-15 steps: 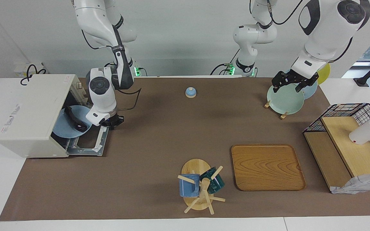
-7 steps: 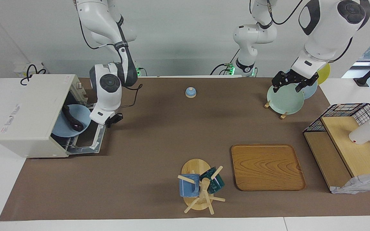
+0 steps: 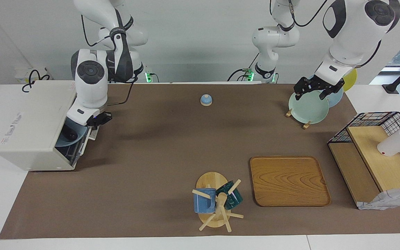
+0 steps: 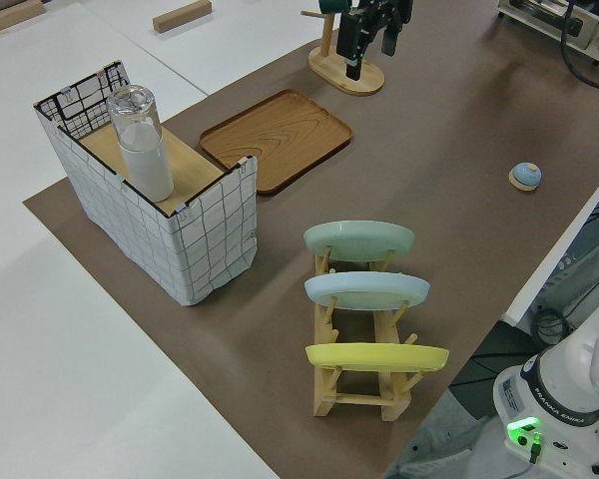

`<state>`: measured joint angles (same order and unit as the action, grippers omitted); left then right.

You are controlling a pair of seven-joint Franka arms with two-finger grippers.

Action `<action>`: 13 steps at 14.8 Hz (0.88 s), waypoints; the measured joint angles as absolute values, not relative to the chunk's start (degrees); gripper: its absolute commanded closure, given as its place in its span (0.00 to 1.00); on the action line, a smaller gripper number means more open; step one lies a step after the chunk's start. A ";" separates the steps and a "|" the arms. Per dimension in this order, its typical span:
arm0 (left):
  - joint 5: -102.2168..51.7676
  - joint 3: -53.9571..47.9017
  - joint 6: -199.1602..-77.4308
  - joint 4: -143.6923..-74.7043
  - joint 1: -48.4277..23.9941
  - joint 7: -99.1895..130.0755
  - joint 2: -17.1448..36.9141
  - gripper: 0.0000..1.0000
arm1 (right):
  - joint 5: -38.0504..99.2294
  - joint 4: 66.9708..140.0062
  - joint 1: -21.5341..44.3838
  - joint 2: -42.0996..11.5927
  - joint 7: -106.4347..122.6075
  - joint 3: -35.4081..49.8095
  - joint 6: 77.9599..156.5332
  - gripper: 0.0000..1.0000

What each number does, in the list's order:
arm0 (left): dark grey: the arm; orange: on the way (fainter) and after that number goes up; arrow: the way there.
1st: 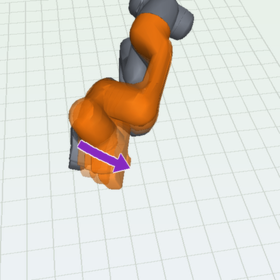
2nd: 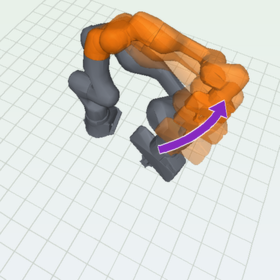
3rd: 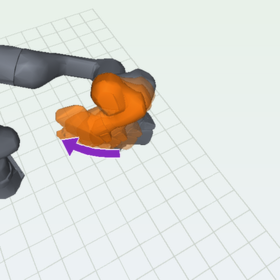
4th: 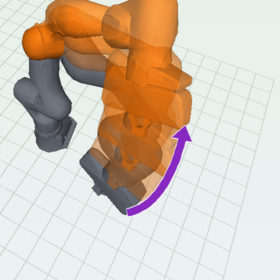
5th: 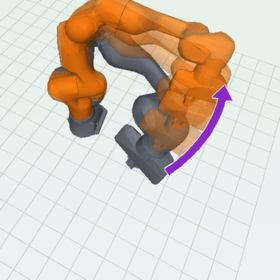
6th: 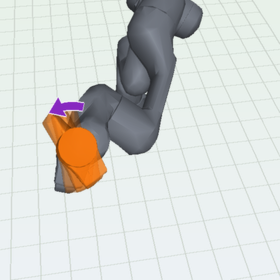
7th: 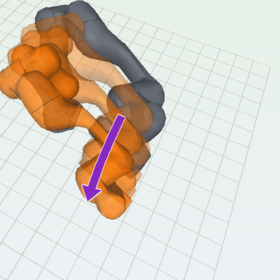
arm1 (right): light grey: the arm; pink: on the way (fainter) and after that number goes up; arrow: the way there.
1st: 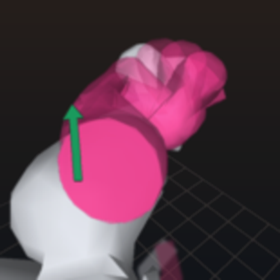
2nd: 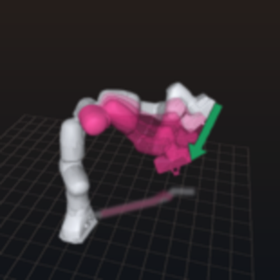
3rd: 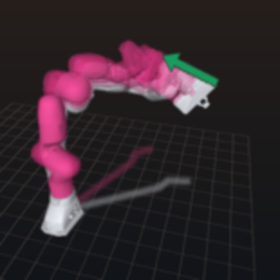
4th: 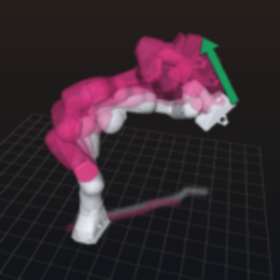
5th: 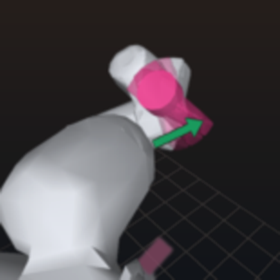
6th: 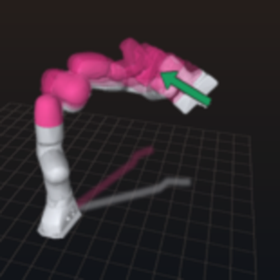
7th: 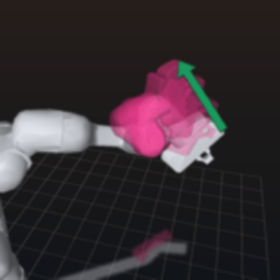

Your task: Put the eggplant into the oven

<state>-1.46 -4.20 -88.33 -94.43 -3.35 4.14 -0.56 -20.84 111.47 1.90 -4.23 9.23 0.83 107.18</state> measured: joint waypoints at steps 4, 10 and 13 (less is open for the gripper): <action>-1.46 -4.20 -88.33 -94.43 -3.35 4.14 -0.56 0.00 | -18.73 110.47 -2.76 -2.16 14.93 0.68 105.26 1.00; -1.46 -4.20 -88.33 -94.43 -3.35 4.14 -0.56 0.00 | -10.30 98.33 -3.34 0.22 15.26 0.94 92.84 0.79; -1.46 -4.20 -88.33 -94.43 -3.35 4.14 -0.56 0.00 | -6.32 97.09 -3.43 0.19 15.26 0.85 90.80 0.00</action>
<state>-1.46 -4.20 -88.33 -94.43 -3.35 4.14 -0.56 -6.32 97.09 -3.43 0.19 15.26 0.85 90.80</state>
